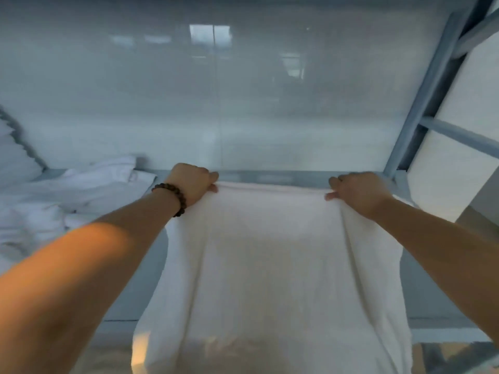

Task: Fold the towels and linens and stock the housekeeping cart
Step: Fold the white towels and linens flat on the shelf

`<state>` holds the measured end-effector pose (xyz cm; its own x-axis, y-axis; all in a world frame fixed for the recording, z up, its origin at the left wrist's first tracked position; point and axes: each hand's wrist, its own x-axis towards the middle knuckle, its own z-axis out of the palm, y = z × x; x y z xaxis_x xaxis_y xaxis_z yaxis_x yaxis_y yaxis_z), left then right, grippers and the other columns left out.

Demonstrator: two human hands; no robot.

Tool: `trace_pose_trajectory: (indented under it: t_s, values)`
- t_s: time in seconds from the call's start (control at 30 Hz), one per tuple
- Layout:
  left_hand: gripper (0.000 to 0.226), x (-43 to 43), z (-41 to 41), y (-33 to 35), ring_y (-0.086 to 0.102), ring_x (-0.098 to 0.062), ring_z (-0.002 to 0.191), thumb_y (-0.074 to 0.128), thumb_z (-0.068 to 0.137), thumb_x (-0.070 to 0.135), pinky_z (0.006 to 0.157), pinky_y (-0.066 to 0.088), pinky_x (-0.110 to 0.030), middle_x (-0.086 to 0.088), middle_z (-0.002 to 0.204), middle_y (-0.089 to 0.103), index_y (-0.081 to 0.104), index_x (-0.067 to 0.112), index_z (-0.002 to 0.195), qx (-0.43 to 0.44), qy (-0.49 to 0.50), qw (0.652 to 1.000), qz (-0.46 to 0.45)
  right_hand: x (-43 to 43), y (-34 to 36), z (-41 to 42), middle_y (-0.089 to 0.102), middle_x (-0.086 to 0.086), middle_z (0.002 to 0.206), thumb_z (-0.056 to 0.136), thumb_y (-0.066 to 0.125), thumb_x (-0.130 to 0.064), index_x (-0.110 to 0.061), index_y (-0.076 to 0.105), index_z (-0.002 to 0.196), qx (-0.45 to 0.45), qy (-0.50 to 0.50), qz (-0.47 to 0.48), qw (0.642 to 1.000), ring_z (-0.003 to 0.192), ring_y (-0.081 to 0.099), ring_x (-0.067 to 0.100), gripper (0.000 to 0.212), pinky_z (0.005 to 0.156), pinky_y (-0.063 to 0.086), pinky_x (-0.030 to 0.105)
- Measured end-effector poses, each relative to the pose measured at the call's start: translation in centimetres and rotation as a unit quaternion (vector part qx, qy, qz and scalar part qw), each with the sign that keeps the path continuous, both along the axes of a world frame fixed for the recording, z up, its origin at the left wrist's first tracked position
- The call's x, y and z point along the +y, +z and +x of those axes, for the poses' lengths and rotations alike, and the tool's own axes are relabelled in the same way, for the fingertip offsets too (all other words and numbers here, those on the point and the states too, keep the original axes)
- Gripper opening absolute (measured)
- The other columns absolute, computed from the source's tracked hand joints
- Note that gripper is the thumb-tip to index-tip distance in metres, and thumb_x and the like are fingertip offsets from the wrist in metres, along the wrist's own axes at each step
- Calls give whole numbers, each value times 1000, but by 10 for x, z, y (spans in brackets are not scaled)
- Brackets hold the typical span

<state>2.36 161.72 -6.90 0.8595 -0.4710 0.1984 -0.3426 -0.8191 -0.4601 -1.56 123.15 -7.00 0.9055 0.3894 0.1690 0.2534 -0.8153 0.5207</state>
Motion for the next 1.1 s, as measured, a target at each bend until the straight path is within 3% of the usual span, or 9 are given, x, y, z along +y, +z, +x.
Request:
trace_pose_trajectory:
  t_s: [0.1,0.17,0.27,0.4,0.53,0.63,0.77,0.93,1.1]
  values:
    - [43,2,40,-34,53,-18,72,28,94,65,53,28,-28,7,73,49,42,25,88,42,40,998,16,-13,-41,45,56,0,78,92,32,-64,-21,37,91,20,-2,29,999,78,62,26,43,59,35,32]
    - [51,1,59,-54,48,-16,69,27,88,74,55,28,-28,9,69,45,45,27,84,62,67,995,30,-16,-70,68,60,2,84,88,35,-69,-24,34,85,46,-16,58,997,80,62,26,45,61,34,31]
    - [54,-8,76,-95,59,-17,85,30,87,75,75,37,-31,7,87,61,53,27,88,100,103,989,36,-12,-116,89,64,2,97,86,41,-70,-26,51,91,78,-45,59,994,92,63,24,46,66,32,30]
    - [48,-31,74,-138,47,-24,118,45,92,57,99,29,-42,-5,127,52,48,23,125,70,149,986,31,-10,-157,104,65,0,104,87,44,-66,-29,53,88,97,-65,80,990,98,59,19,38,85,29,32]
    - [38,-97,34,-158,40,-32,117,42,93,18,95,33,-43,-12,133,39,38,18,131,31,86,986,-138,-8,-163,107,65,-3,96,86,41,-68,-30,52,84,58,-103,82,990,100,53,16,39,83,25,35]
    - [48,-155,-16,-182,35,-33,124,40,92,48,100,28,-48,-13,139,37,38,21,132,141,51,954,-259,-1,-164,105,64,-5,97,89,40,-64,-28,62,93,43,-144,90,985,106,50,16,42,85,27,37]
    - [81,-182,-36,-207,-12,-35,146,8,81,77,106,-12,-67,-5,162,-8,0,37,151,226,105,937,-243,12,-160,92,58,0,114,93,43,-51,-25,61,110,14,-164,135,977,115,42,21,36,98,28,42]
    - [90,-180,-29,-217,-16,-31,146,-9,68,81,104,-14,-68,1,161,-15,-10,41,149,214,117,942,-231,-30,-143,46,48,6,131,86,61,-50,-26,55,124,-5,-210,424,881,126,36,29,44,100,32,46]
    - [89,-179,-31,-215,-14,-30,147,-9,69,81,106,-13,-67,2,161,-13,-11,43,149,220,122,941,-226,-92,-142,4,45,7,137,84,65,-52,-33,49,130,71,-348,434,828,129,33,35,53,100,35,48]
